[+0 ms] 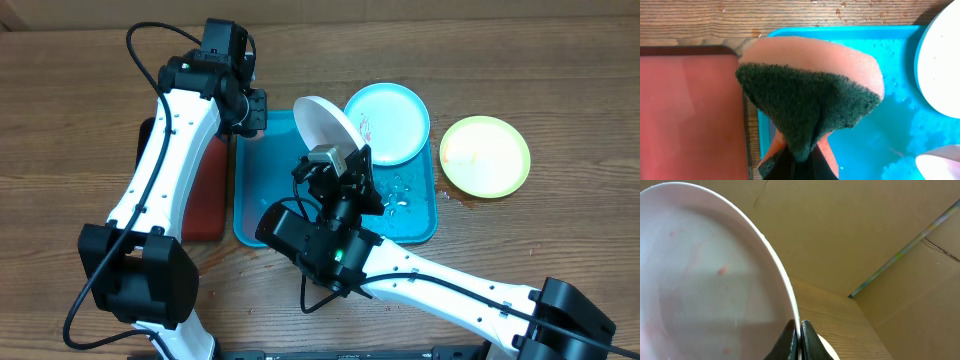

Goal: Clean dirty plates on tray and stack at the side
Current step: 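Tilt the white plate up by its rim with the right gripper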

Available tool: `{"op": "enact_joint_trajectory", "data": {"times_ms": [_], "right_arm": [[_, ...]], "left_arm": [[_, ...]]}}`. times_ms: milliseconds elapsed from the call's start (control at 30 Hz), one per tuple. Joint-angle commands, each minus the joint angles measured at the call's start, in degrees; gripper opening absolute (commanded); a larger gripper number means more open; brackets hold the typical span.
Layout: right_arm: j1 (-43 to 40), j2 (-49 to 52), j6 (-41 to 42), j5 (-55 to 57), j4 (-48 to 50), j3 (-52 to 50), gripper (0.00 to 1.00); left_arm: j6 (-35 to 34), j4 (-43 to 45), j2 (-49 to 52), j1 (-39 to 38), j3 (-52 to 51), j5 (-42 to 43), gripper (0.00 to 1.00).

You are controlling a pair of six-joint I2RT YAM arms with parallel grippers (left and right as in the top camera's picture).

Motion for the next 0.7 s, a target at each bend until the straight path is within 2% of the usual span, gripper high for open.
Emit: {"op": "enact_joint_trajectory", "data": {"times_ms": [0,167,667], "right_arm": [[0.2,-1.5,0.3,0.3,0.3,1.6,0.04],[0.2,-1.5,0.2,-2.9,0.1,1.6,0.04],[0.2,-1.5,0.3,-3.0,0.1,1.5,0.04]], "left_arm": [[-0.5,0.2,0.8,0.0,-0.3,0.6,0.04],[-0.5,0.2,0.8,0.0,-0.3,0.6,0.04],[-0.5,0.2,0.8,0.0,-0.3,0.6,0.04]]}}
